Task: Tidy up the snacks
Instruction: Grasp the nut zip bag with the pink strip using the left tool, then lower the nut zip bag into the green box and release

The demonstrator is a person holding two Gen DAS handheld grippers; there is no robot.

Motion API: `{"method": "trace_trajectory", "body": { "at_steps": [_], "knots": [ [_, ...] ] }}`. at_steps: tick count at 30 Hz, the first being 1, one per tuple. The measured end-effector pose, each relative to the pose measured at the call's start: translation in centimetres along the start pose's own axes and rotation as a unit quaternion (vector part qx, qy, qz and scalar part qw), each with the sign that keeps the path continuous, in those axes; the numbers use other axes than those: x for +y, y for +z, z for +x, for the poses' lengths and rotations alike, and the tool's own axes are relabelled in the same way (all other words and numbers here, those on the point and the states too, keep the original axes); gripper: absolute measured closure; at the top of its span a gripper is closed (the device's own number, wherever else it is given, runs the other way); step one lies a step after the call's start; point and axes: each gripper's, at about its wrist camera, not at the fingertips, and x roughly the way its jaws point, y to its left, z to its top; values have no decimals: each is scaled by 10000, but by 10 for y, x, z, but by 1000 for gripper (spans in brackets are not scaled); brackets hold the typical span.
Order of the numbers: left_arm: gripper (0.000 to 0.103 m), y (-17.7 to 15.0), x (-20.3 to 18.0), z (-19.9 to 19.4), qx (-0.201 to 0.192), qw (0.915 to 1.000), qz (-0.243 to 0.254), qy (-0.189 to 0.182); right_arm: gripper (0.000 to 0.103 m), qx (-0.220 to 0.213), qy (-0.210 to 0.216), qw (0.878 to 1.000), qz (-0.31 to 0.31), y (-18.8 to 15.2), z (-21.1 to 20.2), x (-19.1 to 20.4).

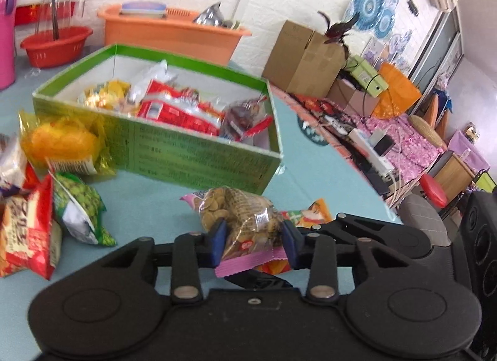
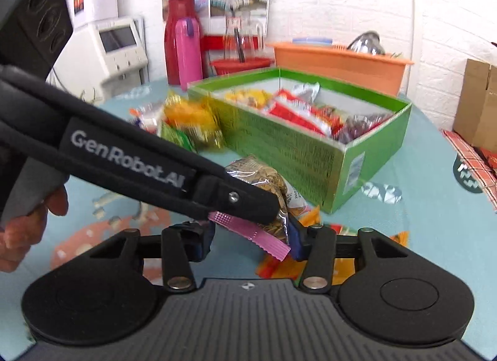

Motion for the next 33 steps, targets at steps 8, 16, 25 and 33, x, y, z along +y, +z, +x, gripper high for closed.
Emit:
{"method": "trace_trajectory", "body": {
  "at_steps": [8,16,25,33],
  "knots": [
    [35,46,-17,-28,-627,9968,499,-70,23,-790,-121,9968,-42,38,-19,-4],
    [35,90,0,8,-750,9955,529,-233,23,-1025,-154,9937,432,67,16,-44],
    [21,117,29,48,-806,9959,332,-222,18,-951,-411,9936,450,85,55,-65],
    [0,104,58,53,-688,9971,-96,316,0,-778,-710,9943,157,73,61,-65]
  ]
}}
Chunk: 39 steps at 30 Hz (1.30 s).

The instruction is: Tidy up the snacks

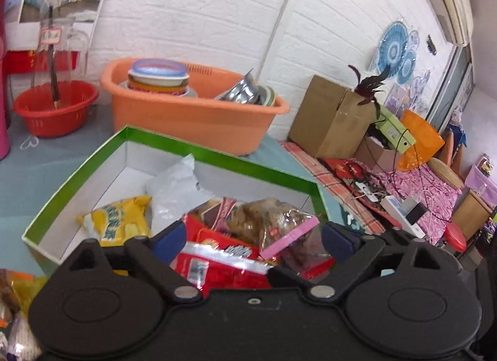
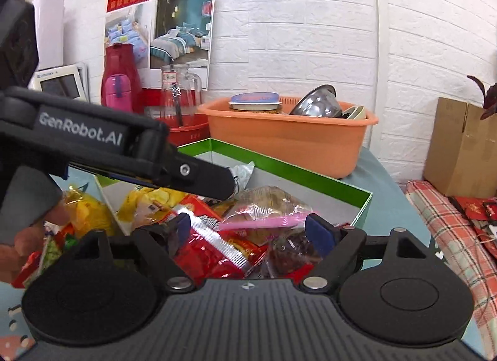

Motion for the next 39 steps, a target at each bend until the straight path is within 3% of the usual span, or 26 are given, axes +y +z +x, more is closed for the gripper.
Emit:
{"method": "trace_trajectory", "body": {
  "at_steps": [10,16,22,29,30,32,33,35,39],
  "knots": [
    [0,-19,-18,-46,237,9997,-18,7,0,-159,31,9998,128,-4,-65,-5],
    [0,-64,-29,-72,512,9975,-189,-450,0,188,-110,9981,573,-33,-108,-25],
    [0,-100,-39,-52,965,9932,-281,-579,0,773,-103,9926,927,-74,-117,-32],
    [0,-105,-41,-22,1188,9893,-509,-672,1,1170,108,9863,1158,-86,-97,-26],
    [12,-105,-41,-18,1195,9895,-497,-650,5,1154,157,9866,1138,-87,-95,-25],
    [29,-105,-42,-10,1260,9892,-460,-586,27,1159,252,9865,1132,-85,-92,-23],
    [39,-105,-42,-10,1238,9896,-436,-585,30,1186,370,9850,1196,-84,-91,-23],
    [47,-106,-41,-12,1260,9892,-439,-605,32,1224,546,9840,1176,-84,-92,-19],
    [50,-113,-35,-26,1294,9883,-457,-669,33,1234,774,9830,1120,-85,-94,-7]
  ]
}}
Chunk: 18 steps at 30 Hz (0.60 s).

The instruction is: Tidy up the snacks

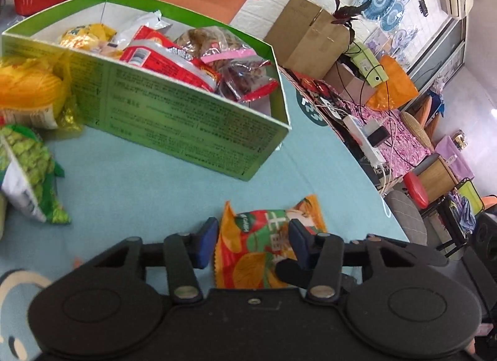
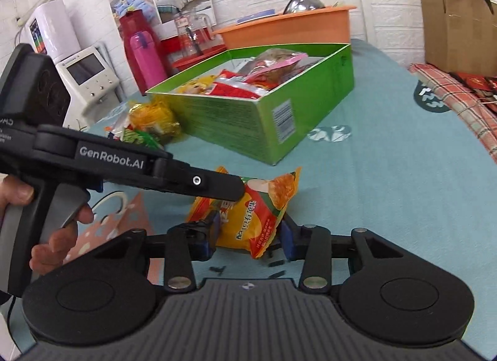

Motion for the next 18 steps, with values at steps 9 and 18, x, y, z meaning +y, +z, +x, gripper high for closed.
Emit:
{"method": "trace_trajectory", "body": {
  "at_steps": [9,18],
  "knots": [
    [46,-20,15,-30,-25,9999,-98,44,18,55,39,9995,-299,-4,-2,21],
    [50,-20,1,-25,-97,9997,183,141,52,-33,-68,9998,-186,-8,-1,24]
  ]
}}
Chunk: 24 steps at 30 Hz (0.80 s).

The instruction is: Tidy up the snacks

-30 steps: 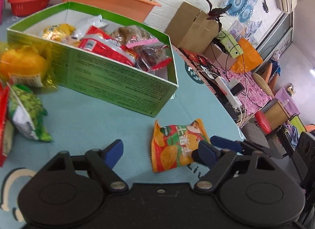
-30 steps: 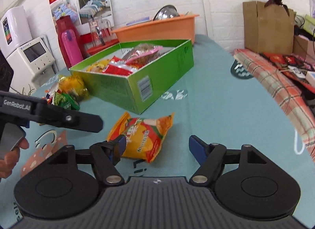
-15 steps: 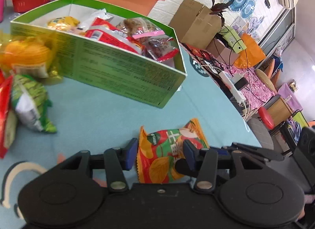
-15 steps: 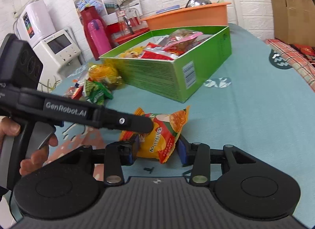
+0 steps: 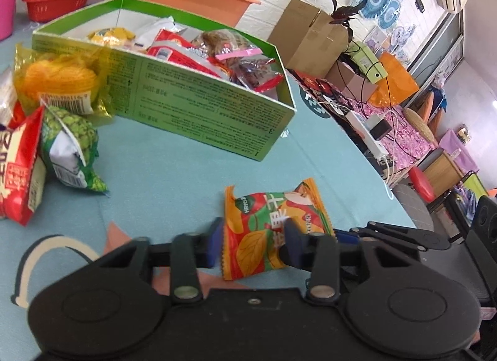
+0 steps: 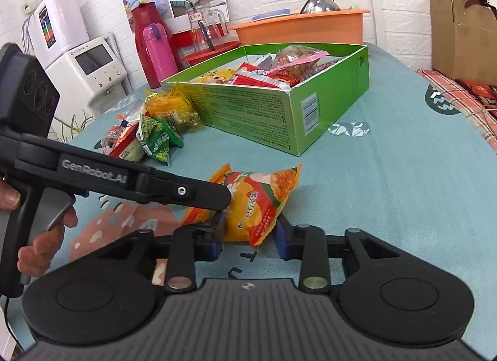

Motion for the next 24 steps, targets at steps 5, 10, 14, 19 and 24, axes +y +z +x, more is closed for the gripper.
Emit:
{"method": "trace_trajectory", "body": {
  "at_steps": [5,10,14,19,24],
  "knots": [
    [50,1,2,-11,-52,9999,-51,-70,69,-288,10,9995,83,10,-9,4],
    [51,16,-9,-31,-340,9988,215,-261,83,-639,161,9973,-339,33,-17,24],
    [21,22,1,-36,-484,9985,71,-255,83,-678,170,9970,-327,44,-11,23],
    [0,20,19,-25,-393,9986,-232,-265,0,-247,-441,9983,-285,29,1,12],
    [0,21,23,-6,35,9973,-396,-610,0,-85,-642,9978,107,5,-10,3]
  ]
}}
